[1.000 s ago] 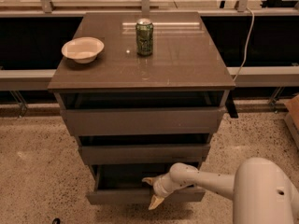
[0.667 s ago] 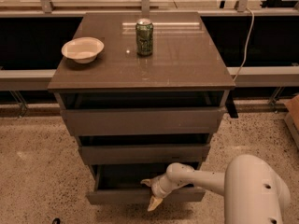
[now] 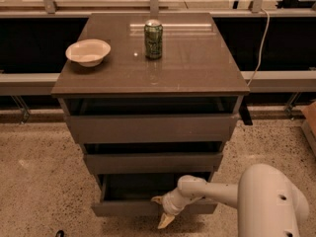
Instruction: Open bottom drawer
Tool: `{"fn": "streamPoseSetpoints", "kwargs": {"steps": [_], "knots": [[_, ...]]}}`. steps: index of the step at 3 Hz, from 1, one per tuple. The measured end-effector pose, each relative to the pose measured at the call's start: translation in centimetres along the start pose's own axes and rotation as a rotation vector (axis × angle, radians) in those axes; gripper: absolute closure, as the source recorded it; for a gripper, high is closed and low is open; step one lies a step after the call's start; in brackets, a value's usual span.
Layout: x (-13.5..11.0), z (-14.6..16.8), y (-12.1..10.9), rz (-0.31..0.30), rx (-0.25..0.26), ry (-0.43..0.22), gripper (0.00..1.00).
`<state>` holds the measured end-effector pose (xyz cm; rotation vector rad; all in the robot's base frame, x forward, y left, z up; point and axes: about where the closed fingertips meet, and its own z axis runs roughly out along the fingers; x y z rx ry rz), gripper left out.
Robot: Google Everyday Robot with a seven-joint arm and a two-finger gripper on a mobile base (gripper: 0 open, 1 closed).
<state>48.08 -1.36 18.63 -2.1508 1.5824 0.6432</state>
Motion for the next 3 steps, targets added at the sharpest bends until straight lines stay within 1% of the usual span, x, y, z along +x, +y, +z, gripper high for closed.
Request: {"fn": "streamPoseSetpoints", "kwargs": {"steps": [1,2,3], "knots": [[0.1,-0.6,2.6,0.023,-0.028,-0.011,0.39],[-0.3,-1.8,3.8,0.015,-0.03,-0.012,0.39],[-1.3,-3.3,4.1,-0.012,-0.008,-0.024,0.3]]}}
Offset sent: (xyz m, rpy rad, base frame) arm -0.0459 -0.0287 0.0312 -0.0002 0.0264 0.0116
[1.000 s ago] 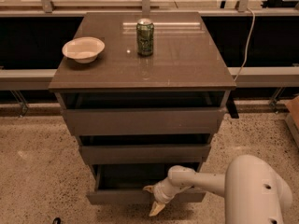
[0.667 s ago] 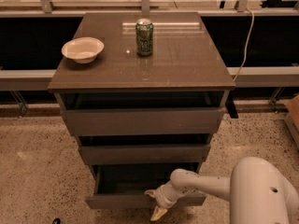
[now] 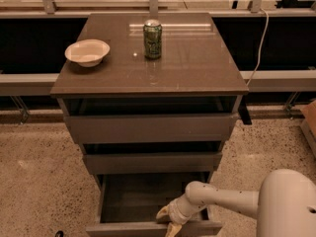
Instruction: Open bottom drawer
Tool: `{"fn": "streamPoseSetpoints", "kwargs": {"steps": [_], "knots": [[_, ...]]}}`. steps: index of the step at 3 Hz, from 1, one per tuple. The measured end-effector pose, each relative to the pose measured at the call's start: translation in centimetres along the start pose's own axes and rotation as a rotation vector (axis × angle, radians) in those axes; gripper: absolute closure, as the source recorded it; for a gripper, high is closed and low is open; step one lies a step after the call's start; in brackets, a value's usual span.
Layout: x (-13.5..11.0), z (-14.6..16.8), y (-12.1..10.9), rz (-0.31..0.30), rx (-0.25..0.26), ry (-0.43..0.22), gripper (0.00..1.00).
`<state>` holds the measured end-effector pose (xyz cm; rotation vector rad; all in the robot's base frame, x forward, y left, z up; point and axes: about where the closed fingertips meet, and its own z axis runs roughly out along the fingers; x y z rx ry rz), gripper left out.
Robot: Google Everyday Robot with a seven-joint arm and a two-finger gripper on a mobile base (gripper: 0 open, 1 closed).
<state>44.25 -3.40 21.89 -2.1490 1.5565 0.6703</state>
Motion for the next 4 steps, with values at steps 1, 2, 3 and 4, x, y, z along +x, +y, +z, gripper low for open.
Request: {"fn": "streamPoseSetpoints", "kwargs": {"steps": [1,2,3,4], "knots": [[-1.2,-2.2,-1.3,-0.008,0.094,-0.046,0.14],[-2.4,-4.3,-3.6,0.029,0.195,-0.11,0.03],[-2.3,-4.8,-6.1,0.084,0.227,-0.158,0.24],[-1.7,-3.9,-8.5,0.161,0.217,-0.193,0.46]]}}
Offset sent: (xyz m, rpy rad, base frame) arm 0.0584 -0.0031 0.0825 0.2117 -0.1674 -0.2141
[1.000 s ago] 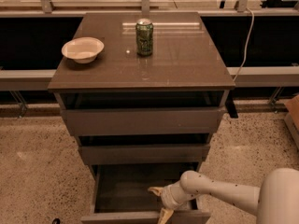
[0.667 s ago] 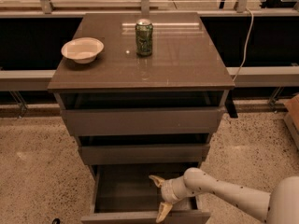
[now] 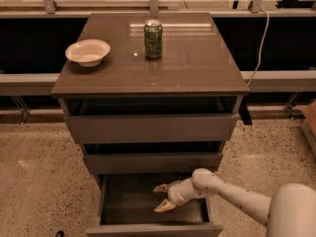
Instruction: Open bottom drawer
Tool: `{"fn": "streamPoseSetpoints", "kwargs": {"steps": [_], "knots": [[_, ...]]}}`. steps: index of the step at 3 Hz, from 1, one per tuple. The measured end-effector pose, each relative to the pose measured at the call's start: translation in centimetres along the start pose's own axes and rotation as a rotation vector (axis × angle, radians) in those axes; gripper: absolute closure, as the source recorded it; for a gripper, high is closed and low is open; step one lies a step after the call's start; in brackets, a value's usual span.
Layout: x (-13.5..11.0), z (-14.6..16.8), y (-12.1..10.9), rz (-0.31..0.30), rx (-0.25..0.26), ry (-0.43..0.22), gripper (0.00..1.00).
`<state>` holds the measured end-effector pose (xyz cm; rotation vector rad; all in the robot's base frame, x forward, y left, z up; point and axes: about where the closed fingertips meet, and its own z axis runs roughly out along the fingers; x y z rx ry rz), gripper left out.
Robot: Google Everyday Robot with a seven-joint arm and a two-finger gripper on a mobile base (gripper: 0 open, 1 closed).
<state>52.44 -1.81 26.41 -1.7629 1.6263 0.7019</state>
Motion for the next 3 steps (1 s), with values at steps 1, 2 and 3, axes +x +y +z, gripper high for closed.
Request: {"fn": "streamPoseSetpoints", "kwargs": {"steps": [1,2,3], "knots": [[1.2,2.1,-1.6,0.053,-0.004,0.018,0.69],[2.8,4.2,-1.6,0.059,-0.007,0.035,0.92],[5.4,6.6,0.3,0.031,-0.042,0.04,1.0]]}}
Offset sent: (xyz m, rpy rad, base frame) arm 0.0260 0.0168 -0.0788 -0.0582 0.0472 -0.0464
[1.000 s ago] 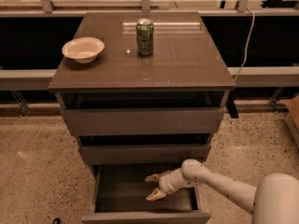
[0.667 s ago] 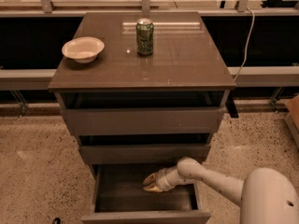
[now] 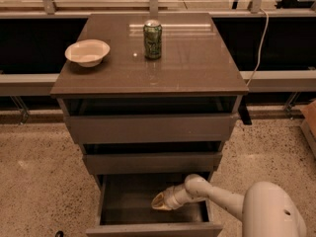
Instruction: Open bottom drawer
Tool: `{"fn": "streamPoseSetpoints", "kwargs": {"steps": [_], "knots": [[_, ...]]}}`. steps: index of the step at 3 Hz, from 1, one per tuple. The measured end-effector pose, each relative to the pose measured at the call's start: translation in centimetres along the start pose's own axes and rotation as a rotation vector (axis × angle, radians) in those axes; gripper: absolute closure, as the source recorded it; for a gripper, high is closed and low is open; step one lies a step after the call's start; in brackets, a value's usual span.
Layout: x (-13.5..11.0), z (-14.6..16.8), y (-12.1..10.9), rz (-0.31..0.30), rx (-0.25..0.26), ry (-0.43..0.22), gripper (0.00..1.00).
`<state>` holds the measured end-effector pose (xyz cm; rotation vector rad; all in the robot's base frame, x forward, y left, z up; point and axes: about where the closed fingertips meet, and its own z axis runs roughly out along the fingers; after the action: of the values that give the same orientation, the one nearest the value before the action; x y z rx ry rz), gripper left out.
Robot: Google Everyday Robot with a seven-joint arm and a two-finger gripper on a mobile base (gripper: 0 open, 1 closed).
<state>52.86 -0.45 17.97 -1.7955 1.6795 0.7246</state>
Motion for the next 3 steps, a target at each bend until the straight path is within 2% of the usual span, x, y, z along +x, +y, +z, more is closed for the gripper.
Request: {"fn": "streamPoseSetpoints", "kwargs": {"steps": [1,3], "knots": [[2.8,1.7,2.5,-0.051,-0.049,0.002,1.0],[3.5,1.2,6.3,-0.133,-0.088,0.036,1.0]]}}
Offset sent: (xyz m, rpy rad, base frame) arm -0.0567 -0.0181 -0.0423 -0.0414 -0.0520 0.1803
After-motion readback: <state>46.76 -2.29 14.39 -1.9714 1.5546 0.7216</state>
